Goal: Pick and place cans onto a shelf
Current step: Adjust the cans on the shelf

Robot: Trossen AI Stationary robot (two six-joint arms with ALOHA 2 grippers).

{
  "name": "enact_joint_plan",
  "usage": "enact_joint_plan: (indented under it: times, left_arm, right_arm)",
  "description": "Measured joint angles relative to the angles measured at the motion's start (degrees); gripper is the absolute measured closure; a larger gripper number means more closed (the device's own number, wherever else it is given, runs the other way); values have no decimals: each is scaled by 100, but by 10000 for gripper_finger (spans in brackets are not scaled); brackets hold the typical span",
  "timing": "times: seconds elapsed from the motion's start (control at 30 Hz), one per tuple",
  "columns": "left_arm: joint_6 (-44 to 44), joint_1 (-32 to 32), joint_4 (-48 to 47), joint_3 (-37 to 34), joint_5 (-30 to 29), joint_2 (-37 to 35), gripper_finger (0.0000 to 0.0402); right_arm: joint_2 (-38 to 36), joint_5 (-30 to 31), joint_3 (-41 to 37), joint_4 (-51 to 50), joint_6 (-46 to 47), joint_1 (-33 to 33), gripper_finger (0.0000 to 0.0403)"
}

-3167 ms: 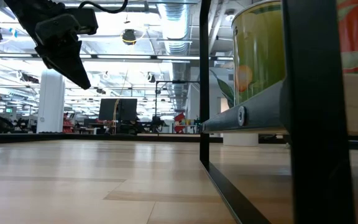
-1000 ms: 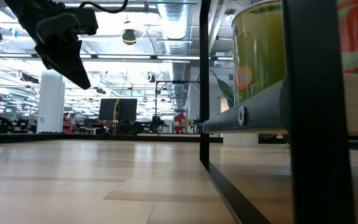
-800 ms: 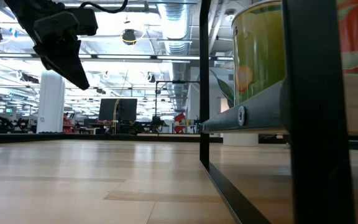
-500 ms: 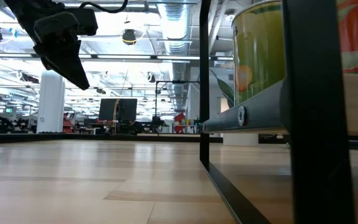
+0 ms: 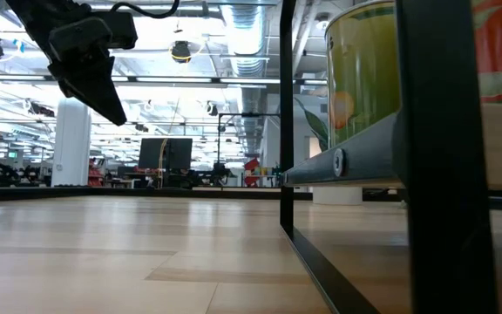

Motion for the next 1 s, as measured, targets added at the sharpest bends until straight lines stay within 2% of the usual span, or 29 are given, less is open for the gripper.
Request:
enact_joint_plan:
  times: [0.17,0.27,0.47,0.83,0.9,1.0]
  left_arm:
    - [-13,1,-2,0,-119,0,340]
    - [-24,0,-1,0,-120,0,340]
    - [-52,0,-2,0,-123,0,340]
    - [-237,10,78,0,-128,0,340]
    - [14,110,485,0,-81,2,340]
    - [766,497,1244,23,342,5,340]
  right_arm:
    - [-856,-19,-726,39,356,90,310]
    - [-1255,-23,-1171,540,309,33,310]
    - [-1573,-412,-1996,1171,203,-222,310]
    - [-1560,-379,-2126,1666,287,-402,310]
    - [-1568,-295,-2126,1744,287,-468,310]
    - [-1569,-269,-2127,1869,285,-629,310]
